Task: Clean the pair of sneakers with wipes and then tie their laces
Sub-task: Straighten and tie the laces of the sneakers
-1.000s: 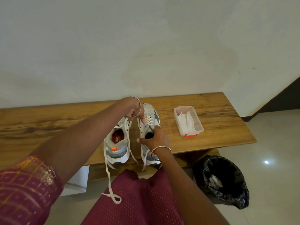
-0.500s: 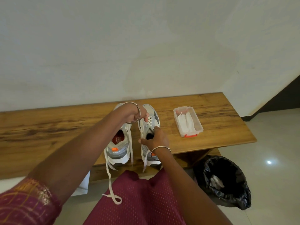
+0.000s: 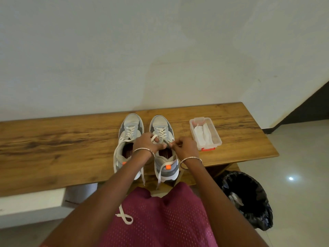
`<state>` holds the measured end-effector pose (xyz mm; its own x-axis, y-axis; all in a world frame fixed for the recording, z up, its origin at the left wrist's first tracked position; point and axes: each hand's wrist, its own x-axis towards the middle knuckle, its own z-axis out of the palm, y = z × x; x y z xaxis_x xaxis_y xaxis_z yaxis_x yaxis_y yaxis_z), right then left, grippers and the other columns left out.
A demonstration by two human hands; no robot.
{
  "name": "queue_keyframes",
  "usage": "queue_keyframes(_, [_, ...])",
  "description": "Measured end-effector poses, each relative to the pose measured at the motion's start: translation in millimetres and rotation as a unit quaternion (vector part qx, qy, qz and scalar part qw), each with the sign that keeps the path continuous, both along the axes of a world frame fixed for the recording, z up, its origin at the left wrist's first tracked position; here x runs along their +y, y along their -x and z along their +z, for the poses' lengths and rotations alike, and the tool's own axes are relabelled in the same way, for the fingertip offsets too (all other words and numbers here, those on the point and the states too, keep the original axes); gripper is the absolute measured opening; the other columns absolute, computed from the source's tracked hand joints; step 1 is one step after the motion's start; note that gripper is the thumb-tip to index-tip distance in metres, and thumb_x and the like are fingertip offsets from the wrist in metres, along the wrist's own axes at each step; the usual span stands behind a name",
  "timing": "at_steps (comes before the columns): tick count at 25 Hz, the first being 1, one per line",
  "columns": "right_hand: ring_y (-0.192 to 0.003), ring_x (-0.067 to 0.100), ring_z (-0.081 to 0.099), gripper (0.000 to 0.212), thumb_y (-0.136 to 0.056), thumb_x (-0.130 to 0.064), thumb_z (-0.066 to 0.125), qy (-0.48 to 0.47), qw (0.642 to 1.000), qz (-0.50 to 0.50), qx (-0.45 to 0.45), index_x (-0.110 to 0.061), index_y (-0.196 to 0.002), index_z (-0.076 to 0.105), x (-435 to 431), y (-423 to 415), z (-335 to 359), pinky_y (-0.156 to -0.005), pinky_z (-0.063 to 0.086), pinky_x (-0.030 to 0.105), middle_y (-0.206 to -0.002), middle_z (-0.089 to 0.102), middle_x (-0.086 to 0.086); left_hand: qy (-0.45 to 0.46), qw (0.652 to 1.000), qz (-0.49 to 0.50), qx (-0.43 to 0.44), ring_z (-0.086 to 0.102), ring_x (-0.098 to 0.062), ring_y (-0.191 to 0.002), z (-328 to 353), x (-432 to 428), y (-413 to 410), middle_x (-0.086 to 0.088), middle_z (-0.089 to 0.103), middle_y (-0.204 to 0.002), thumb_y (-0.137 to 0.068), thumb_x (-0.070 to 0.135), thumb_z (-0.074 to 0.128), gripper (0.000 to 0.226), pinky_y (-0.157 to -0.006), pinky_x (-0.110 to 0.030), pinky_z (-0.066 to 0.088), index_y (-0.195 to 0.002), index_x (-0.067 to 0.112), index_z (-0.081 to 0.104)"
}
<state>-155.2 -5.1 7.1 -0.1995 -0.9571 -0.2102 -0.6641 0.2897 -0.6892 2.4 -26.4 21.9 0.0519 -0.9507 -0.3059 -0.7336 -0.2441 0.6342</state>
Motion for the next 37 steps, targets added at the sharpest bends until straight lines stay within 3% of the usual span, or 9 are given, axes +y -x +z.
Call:
queue_keyframes(4, [-0.074,0.02,0.059,0.019,-0.092,-0.026,0.066,-0.06,0.995,0.037,0.071,-0.009,-0.086,0.068,-16.9,4.1,13.6,-0.063,0.043,0.028,-0.079,0.064,0.005,0.007,0.999,0.051,-0.009,0.061,-0.024,-0.084,-9.8,1.3,14.8,0.0,0.064,-0.088,-0.06,0.069,0.081,0.068,-0.068,-0.034,0.046,-0.096,0.015,0.059])
queue_keyframes(7, [-0.085,0.026,0.066,0.02,-0.096,-0.024,0.06,-0.16,0.981,-0.012,-0.113,-0.005,-0.093,0.068,-25.0,8.5,10.6,-0.076,0.06,0.038,-0.09,0.068,0.012,0.001,0.997,0.077,-0.002,0.057,-0.021,-0.075,-15.1,0.7,23.3,-0.001,0.059,-0.08,-0.058,0.075,0.078,0.073,-0.063,-0.033,0.042,-0.088,0.013,0.053])
queue_keyframes(10, [-0.078,0.023,0.061,0.022,-0.099,-0.013,0.05,-0.227,0.939,-0.064,-0.251,-0.006,-0.084,0.064,-27.9,11.5,14.5,-0.084,0.057,0.041,-0.079,0.064,0.011,0.0,0.997,0.078,0.02,0.059,-0.025,-0.086,-22.7,-1.7,25.2,-0.002,0.058,-0.087,-0.063,0.067,0.081,0.067,-0.068,-0.034,0.04,-0.09,0.015,0.05])
queue_keyframes(19, [-0.087,0.036,0.071,0.023,-0.099,-0.008,0.042,-0.163,0.939,-0.108,-0.282,-0.004,-0.081,0.056,-22.4,17.5,16.1,-0.08,0.06,0.052,-0.077,0.068,0.02,0.027,0.993,0.098,0.055,0.061,-0.025,-0.089,-36.4,-2.4,24.0,0.0,0.061,-0.088,-0.066,0.054,0.086,0.055,-0.074,-0.036,0.048,-0.089,0.015,0.054])
queue_keyframes(21, [-0.082,0.032,0.073,0.023,-0.098,-0.01,0.046,-0.144,0.954,-0.087,-0.247,-0.004,-0.08,0.059,-21.2,17.9,12.0,-0.078,0.06,0.051,-0.078,0.07,0.019,0.028,0.992,0.101,0.068,0.059,-0.025,-0.087,-36.8,-2.1,23.7,0.0,0.059,-0.087,-0.068,0.051,0.086,0.054,-0.072,-0.034,0.044,-0.09,0.015,0.053])
queue_keyframes(24, [-0.081,0.025,0.069,0.013,-0.09,-0.022,0.065,-0.079,0.996,-0.037,-0.031,-0.008,-0.09,0.065,-26.6,16.6,7.7,-0.077,0.058,0.039,-0.087,0.071,0.01,0.027,0.991,0.104,0.08,0.057,-0.023,-0.084,-36.9,-1.4,21.7,0.002,0.057,-0.085,-0.066,0.051,0.087,0.056,-0.071,-0.032,0.042,-0.091,0.014,0.053])
queue_keyframes(27, [-0.09,0.017,0.064,0.018,-0.087,-0.024,0.069,0.027,0.996,0.055,0.066,-0.017,-0.103,0.071,-37.3,7.1,8.1,-0.079,0.049,0.028,-0.097,0.071,-0.001,0.027,0.99,0.105,0.086,0.058,-0.023,-0.083,-39.4,-1.7,21.2,0.0,0.059,-0.087,-0.064,0.052,0.088,0.06,-0.069,-0.032,0.041,-0.093,0.012,0.054])
queue_keyframes(33, [-0.084,0.02,0.067,0.015,-0.087,-0.028,0.069,0.042,0.953,0.223,0.201,-0.018,-0.093,0.079,-62.4,-16.4,15.1,-0.067,0.048,0.027,-0.091,0.074,0.003,0.04,0.987,0.108,0.113,0.054,-0.021,-0.077,-42.0,3.1,18.2,0.002,0.055,-0.081,-0.065,0.046,0.09,0.058,-0.064,-0.03,0.036,-0.092,0.01,0.053])
queue_keyframes(37, [-0.085,0.029,0.067,0.019,-0.087,-0.022,0.063,0.038,0.872,0.324,0.366,-0.008,-0.098,0.069,-74.1,-30.3,33.4,-0.063,0.046,0.03,-0.095,0.069,0.009,0.052,0.984,0.116,0.124,0.052,-0.019,-0.076,-42.4,5.2,16.9,0.001,0.055,-0.081,-0.062,0.046,0.091,0.06,-0.061,-0.028,0.034,-0.091,0.009,0.053])
